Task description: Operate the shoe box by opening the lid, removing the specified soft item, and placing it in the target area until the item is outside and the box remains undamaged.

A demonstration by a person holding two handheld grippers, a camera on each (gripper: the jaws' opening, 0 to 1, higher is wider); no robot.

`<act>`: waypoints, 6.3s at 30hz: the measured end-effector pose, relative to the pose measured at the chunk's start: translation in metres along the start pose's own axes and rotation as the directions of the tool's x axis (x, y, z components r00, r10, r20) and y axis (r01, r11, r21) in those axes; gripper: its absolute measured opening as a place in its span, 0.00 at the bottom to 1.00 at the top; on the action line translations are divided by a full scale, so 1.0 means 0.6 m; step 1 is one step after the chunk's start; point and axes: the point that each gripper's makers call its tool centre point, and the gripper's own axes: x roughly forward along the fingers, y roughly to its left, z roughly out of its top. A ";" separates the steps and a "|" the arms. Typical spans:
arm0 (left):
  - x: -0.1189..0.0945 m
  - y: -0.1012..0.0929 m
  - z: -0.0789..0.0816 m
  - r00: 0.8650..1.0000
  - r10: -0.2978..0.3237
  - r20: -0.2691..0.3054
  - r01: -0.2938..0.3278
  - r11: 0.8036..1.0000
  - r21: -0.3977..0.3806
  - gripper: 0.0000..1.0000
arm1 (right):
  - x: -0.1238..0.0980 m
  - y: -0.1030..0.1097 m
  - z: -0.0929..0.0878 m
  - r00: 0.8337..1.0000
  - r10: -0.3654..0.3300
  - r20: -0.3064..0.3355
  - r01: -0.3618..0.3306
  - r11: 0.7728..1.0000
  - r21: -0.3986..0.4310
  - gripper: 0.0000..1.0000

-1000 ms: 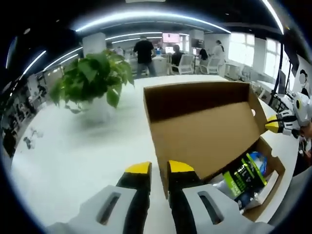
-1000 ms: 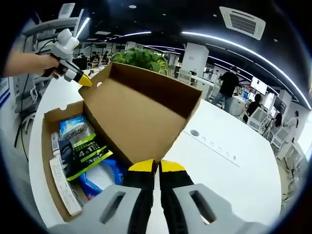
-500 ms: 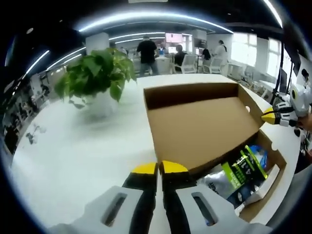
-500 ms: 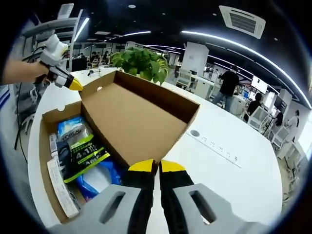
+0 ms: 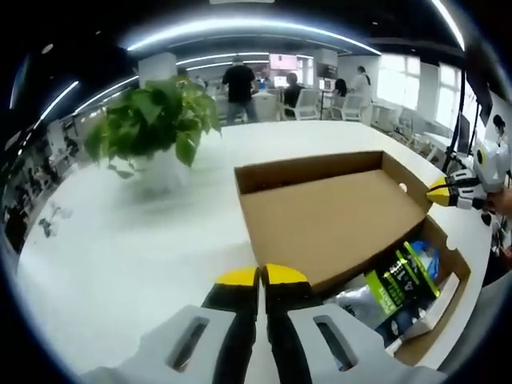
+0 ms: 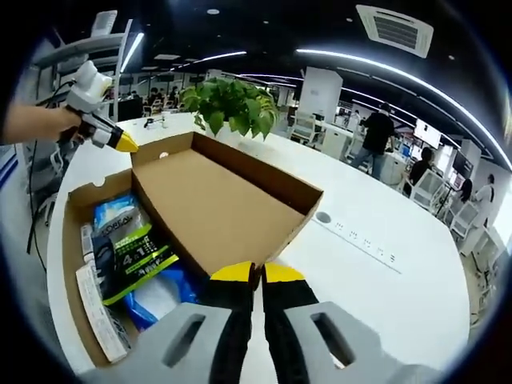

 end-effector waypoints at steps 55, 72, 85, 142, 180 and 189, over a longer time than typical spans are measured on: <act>-0.009 0.002 0.022 1.000 -0.006 0.016 0.006 1.000 0.013 0.03 | -0.018 -0.017 -0.017 0.999 0.049 -0.009 -0.046 0.970 0.240 0.05; -0.049 -0.057 -0.031 0.994 -0.101 -0.051 0.103 0.994 0.035 0.16 | -0.053 0.078 -0.012 0.984 0.176 -0.029 -0.161 0.947 0.276 0.10; -0.048 -0.104 -0.070 0.980 -0.164 -0.111 0.174 0.981 0.087 0.20 | -0.031 0.144 -0.029 0.957 0.272 -0.098 -0.239 0.934 0.265 0.13; -0.039 -0.149 -0.149 0.935 -0.228 -0.273 0.264 0.959 0.101 0.25 | 0.026 0.205 -0.067 0.890 0.370 -0.265 -0.304 0.916 0.261 0.00; 0.009 -0.193 -0.160 0.889 -0.373 -0.266 0.382 0.924 -0.020 0.00 | 0.015 0.192 -0.080 0.895 0.311 -0.321 -0.299 0.950 0.088 0.00; 0.002 -0.190 -0.148 0.898 -0.357 -0.258 0.359 0.932 -0.042 0.00 | 0.005 0.188 -0.067 0.902 0.317 -0.292 -0.288 0.947 0.140 0.00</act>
